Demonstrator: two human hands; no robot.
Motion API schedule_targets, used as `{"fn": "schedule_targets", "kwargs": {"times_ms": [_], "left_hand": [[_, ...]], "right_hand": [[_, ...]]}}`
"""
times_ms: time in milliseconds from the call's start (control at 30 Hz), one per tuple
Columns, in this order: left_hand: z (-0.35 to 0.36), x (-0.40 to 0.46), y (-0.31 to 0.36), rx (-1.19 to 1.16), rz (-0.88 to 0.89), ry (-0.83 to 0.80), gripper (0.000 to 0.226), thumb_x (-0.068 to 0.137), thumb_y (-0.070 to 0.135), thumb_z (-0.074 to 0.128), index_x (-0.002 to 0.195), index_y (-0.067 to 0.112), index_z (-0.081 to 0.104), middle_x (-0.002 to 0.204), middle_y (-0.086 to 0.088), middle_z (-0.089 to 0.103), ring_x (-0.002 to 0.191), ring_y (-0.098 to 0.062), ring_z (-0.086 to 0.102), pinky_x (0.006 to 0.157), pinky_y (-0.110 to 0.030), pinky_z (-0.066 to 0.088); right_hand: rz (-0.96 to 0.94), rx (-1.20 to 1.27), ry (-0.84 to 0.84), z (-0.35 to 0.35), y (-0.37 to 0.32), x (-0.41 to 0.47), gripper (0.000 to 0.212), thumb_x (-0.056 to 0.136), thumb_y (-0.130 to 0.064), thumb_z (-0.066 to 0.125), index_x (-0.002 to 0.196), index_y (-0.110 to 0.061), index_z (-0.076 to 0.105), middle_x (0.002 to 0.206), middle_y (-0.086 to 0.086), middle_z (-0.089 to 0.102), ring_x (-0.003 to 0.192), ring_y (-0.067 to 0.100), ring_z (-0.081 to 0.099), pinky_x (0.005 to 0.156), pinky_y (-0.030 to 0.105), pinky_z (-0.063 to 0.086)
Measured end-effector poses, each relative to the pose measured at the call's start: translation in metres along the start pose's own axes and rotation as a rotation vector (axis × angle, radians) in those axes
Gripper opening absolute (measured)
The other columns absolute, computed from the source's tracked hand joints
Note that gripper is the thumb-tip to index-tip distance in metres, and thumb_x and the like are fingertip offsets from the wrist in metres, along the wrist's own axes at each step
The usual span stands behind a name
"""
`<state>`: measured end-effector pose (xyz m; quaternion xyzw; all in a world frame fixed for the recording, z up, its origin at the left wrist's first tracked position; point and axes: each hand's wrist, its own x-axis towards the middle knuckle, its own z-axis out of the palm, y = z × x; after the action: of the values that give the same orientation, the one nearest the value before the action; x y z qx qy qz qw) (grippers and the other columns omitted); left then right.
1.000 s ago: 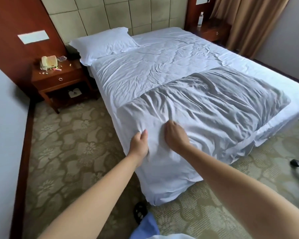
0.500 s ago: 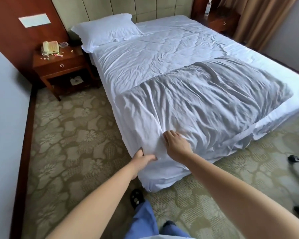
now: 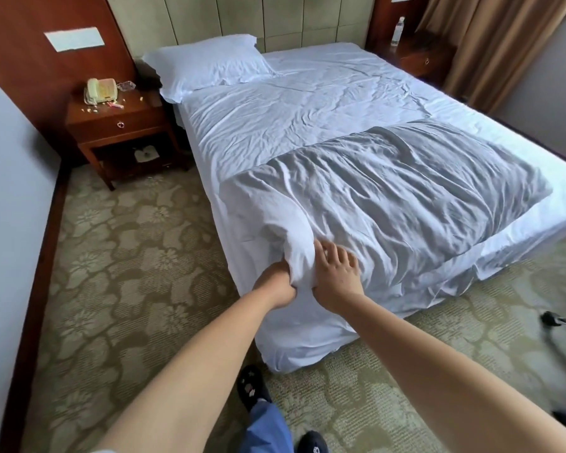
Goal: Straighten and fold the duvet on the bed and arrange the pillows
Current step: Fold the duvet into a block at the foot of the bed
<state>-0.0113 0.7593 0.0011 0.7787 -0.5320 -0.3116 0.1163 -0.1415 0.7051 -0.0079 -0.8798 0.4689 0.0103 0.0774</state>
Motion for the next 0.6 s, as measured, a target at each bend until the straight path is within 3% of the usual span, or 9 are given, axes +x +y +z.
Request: {"fn": "schedule_targets", "kwargs": {"times_ms": [267, 367, 433, 467, 500, 600], "left_hand": [[-0.066, -0.028, 0.047, 0.108, 0.031, 0.14, 0.052, 0.085, 0.003, 0.051, 0.135, 0.005, 0.04, 0.12, -0.017, 0.056, 0.106, -0.033, 0.057, 0.076, -0.032, 0.047], [-0.033, -0.039, 0.019, 0.026, -0.051, -0.073, 0.072, 0.084, 0.006, 0.055, 0.148, 0.013, 0.021, 0.124, -0.015, 0.052, 0.11, -0.031, 0.055, 0.085, -0.035, 0.051], [-0.005, -0.042, -0.015, -0.155, -0.199, -0.317, 0.103, 0.077, 0.014, 0.071, 0.152, 0.017, 0.0, 0.139, -0.012, 0.042, 0.124, -0.03, 0.046, 0.099, -0.04, 0.047], [0.001, -0.043, -0.027, -0.292, -0.268, -0.377, 0.112, 0.073, 0.023, 0.078, 0.152, 0.018, -0.001, 0.144, -0.009, 0.039, 0.127, -0.029, 0.044, 0.102, -0.04, 0.045], [0.001, -0.042, -0.034, -0.467, -0.341, -0.371, 0.109, 0.072, 0.034, 0.079, 0.152, 0.019, 0.007, 0.144, -0.007, 0.041, 0.126, -0.027, 0.045, 0.102, -0.039, 0.045], [-0.013, -0.028, -0.039, -0.883, -0.471, -0.08, 0.055, 0.087, 0.054, 0.057, 0.124, 0.014, 0.053, 0.116, -0.007, 0.061, 0.105, -0.027, 0.058, 0.097, -0.042, 0.046]], "right_hand": [[-0.022, 0.064, 0.158, -0.051, -0.001, 0.01, 0.11, 0.071, -0.057, 0.067, 0.152, -0.02, 0.001, 0.157, 0.006, 0.001, 0.145, 0.026, 0.0, 0.118, 0.042, 0.002], [-0.094, -0.047, -0.124, -0.031, 0.001, -0.011, 0.106, 0.075, -0.043, 0.067, 0.152, -0.02, -0.002, 0.158, 0.005, 0.001, 0.145, 0.026, 0.005, 0.117, 0.042, 0.011], [-0.112, -0.073, -0.384, -0.012, 0.0, -0.025, 0.094, 0.08, -0.027, 0.06, 0.153, -0.025, 0.0, 0.159, 0.005, -0.004, 0.147, 0.025, 0.0, 0.119, 0.042, 0.009], [-0.103, -0.032, -0.443, -0.007, -0.002, -0.027, 0.088, 0.081, -0.021, 0.057, 0.153, -0.027, 0.005, 0.16, 0.005, -0.003, 0.147, 0.024, 0.0, 0.119, 0.043, 0.009], [-0.09, 0.03, -0.448, -0.007, -0.003, -0.027, 0.083, 0.082, -0.015, 0.053, 0.152, -0.029, 0.01, 0.159, 0.004, 0.001, 0.147, 0.024, 0.002, 0.119, 0.042, 0.011], [-0.073, 0.163, -0.298, -0.017, -0.006, -0.016, 0.068, 0.085, -0.013, 0.047, 0.149, -0.029, 0.028, 0.155, -0.002, 0.021, 0.143, 0.022, 0.017, 0.114, 0.036, 0.019]]}}
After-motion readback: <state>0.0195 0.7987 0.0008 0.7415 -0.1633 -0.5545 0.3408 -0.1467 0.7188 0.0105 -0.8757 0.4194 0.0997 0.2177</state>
